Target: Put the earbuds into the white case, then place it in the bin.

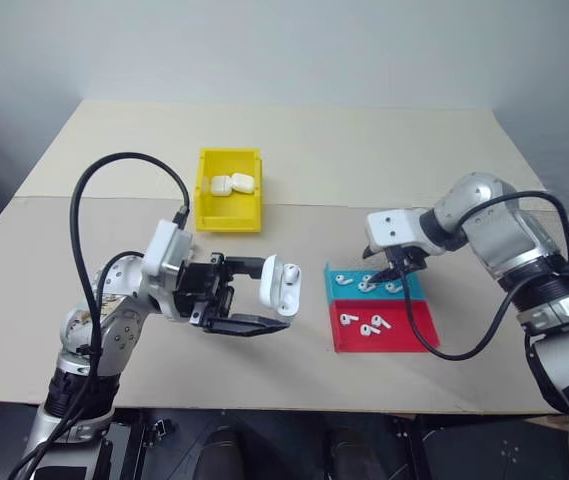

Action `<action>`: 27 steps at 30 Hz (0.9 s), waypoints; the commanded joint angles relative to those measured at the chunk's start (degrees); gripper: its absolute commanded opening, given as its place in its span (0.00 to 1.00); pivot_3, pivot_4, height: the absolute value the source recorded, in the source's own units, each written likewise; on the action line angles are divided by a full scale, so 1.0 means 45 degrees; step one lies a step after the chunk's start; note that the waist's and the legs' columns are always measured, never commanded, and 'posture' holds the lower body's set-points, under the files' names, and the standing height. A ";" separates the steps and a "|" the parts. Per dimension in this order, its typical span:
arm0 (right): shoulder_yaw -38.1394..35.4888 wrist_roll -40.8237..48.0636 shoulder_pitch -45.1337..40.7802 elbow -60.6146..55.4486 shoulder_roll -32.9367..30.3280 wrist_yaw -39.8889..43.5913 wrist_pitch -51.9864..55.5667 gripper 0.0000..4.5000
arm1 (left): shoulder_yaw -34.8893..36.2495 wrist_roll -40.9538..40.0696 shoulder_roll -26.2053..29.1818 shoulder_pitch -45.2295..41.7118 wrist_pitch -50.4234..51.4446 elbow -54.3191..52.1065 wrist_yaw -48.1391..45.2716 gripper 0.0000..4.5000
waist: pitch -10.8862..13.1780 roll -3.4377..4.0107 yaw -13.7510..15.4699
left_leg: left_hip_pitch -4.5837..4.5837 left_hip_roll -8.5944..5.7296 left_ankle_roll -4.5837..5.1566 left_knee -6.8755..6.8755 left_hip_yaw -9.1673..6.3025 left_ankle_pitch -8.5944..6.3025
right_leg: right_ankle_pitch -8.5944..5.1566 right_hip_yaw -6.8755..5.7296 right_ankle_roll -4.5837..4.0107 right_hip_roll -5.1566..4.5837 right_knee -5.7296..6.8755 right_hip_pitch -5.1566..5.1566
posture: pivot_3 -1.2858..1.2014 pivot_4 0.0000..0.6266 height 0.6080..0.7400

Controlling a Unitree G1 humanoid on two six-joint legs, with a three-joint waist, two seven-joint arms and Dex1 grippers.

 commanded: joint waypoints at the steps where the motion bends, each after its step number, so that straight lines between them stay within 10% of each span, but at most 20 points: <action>1: -0.0313 -0.0120 -0.0106 -0.0053 -0.0380 0.0545 -0.0626 0.62 | -0.0071 -0.0225 -0.0222 0.0017 -0.0172 -0.0573 0.0209 0.61 | 0.0000 0.0000 0.0024 | 0.0000 0.0000 0.0000 0.0000 0.0000 0.0000 | 0.0000 0.0000 0.0000 0.0000 0.0000 0.0000 | 0.52 0.24 1.00; 27: 0.0061 -0.1955 -0.0519 0.3359 0.0390 0.0453 -0.4516 0.62 | -0.0179 -0.0429 -0.0092 0.0301 0.0175 -0.1429 0.1222 0.61 | 0.0000 0.0001 -0.0024 | 0.0013 0.0000 -0.0005 0.0001 0.0000 0.0003 | 0.0000 0.0000 0.0000 0.0000 0.0002 0.0009 | 0.52 0.24 1.00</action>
